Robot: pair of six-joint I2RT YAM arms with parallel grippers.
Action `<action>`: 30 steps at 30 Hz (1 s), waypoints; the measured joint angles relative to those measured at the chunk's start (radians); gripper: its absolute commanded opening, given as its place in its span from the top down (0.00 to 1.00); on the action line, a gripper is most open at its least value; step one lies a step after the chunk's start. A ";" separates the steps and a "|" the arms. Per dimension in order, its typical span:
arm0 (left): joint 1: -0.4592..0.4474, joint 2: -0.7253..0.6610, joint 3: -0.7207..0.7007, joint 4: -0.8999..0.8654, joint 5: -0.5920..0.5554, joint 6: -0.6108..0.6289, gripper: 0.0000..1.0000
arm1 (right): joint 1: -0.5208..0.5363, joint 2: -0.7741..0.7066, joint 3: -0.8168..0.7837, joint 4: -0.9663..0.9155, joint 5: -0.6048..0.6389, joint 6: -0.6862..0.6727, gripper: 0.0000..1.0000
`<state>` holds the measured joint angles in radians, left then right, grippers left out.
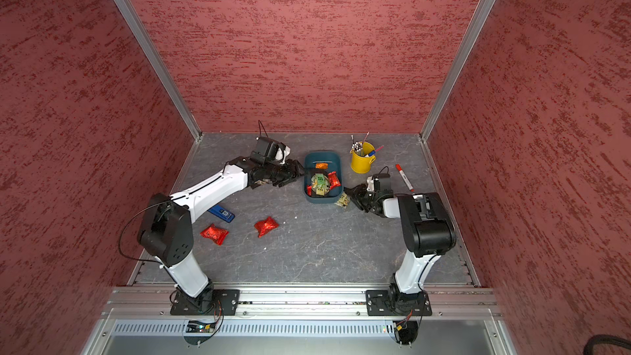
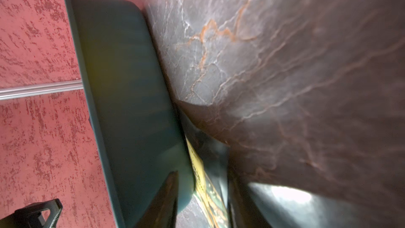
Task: Put the tea bags into the storage box
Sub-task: Pick up the tea bag from the center of the board.
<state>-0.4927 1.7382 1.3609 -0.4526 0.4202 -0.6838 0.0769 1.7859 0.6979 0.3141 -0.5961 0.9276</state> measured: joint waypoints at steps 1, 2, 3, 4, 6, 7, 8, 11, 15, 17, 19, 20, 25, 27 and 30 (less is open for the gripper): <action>0.000 -0.002 -0.004 0.000 0.000 0.000 0.34 | 0.000 0.003 -0.002 0.005 -0.002 0.006 0.75; 0.000 -0.003 -0.008 0.000 0.000 0.000 0.33 | 0.000 0.006 -0.002 0.007 -0.003 0.011 0.79; 0.000 -0.004 -0.013 0.000 0.000 0.000 0.33 | 0.000 0.010 -0.002 0.008 -0.003 0.010 0.83; 0.000 -0.004 -0.017 0.000 0.000 -0.001 0.34 | 0.000 0.013 -0.003 0.006 -0.002 0.016 0.87; 0.000 -0.005 -0.025 -0.001 -0.001 -0.001 0.33 | 0.000 0.013 -0.007 0.001 -0.002 0.014 0.95; 0.000 -0.005 -0.027 -0.001 -0.002 -0.001 0.33 | 0.000 0.013 -0.008 -0.006 0.000 0.019 0.99; 0.000 -0.007 -0.030 -0.001 -0.003 -0.001 0.33 | 0.000 0.013 -0.009 -0.011 0.000 0.017 1.00; 0.005 -0.021 -0.038 -0.004 -0.003 0.000 0.32 | 0.000 0.004 -0.009 -0.028 0.003 0.011 1.00; 0.019 -0.059 -0.042 -0.006 -0.005 0.000 0.30 | 0.000 -0.044 -0.015 -0.088 0.026 0.001 1.00; 0.028 -0.080 -0.048 -0.006 -0.007 0.000 0.30 | 0.000 -0.086 -0.017 -0.130 0.043 -0.008 1.00; 0.035 -0.097 -0.056 -0.008 -0.007 0.000 0.30 | 0.000 -0.143 -0.017 -0.183 0.068 -0.024 1.00; 0.038 -0.104 -0.061 -0.009 -0.007 0.000 0.30 | 0.000 -0.175 -0.017 -0.213 0.081 -0.034 1.00; 0.043 -0.129 -0.095 -0.017 -0.008 0.000 0.30 | 0.000 -0.293 0.014 -0.394 0.153 -0.100 1.00; 0.044 -0.138 -0.111 -0.021 -0.008 0.000 0.29 | 0.000 -0.338 0.032 -0.473 0.190 -0.129 1.00; 0.044 -0.150 -0.132 -0.022 -0.009 0.000 0.29 | 0.000 -0.422 0.049 -0.584 0.249 -0.167 1.00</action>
<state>-0.4488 1.5879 1.2289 -0.4747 0.4114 -0.6834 0.0769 1.3636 0.7471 -0.2699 -0.3473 0.7609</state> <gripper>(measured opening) 0.707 0.040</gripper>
